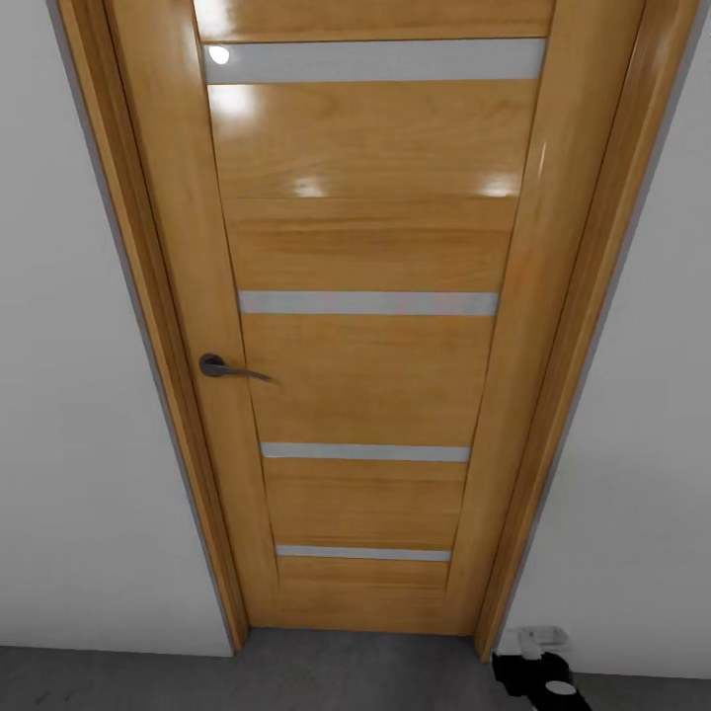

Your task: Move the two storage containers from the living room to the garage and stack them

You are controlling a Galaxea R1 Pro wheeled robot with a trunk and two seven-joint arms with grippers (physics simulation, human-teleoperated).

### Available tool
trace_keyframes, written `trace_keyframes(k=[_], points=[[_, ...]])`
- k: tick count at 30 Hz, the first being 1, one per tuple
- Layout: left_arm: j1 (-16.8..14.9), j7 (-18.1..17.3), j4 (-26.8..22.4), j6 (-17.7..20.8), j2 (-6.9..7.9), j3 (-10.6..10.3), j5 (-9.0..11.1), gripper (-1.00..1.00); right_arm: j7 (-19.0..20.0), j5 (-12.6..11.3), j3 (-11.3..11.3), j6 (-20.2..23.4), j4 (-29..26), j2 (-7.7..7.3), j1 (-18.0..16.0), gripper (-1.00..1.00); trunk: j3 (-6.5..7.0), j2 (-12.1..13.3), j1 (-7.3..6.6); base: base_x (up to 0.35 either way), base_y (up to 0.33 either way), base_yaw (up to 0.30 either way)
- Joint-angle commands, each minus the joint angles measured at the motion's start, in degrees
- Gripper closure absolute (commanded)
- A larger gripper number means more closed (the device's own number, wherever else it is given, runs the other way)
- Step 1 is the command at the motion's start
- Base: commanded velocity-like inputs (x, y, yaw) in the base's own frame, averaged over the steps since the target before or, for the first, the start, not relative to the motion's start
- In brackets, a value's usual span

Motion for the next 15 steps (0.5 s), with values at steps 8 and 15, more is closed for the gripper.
trace_keyframes(k=[8,15], points=[[0.0,0.1,-0.1,-0.1,-0.05,0.0,0.4,-1.0,-1.4,0.1,5.0,0.5,-4.9,6.53,-0.6,-1.0,-0.05,0.0,0.0,0.0,0.0,0.0],[0.0,0.1,-0.1,-0.1,-0.02,0.1,0.4,-1.0,-0.9,0.0,6.6,0.2,-7.4,11.74,-0.6,-1.0,-0.05,0.0,0.0,0.0,0.0,0.0]])
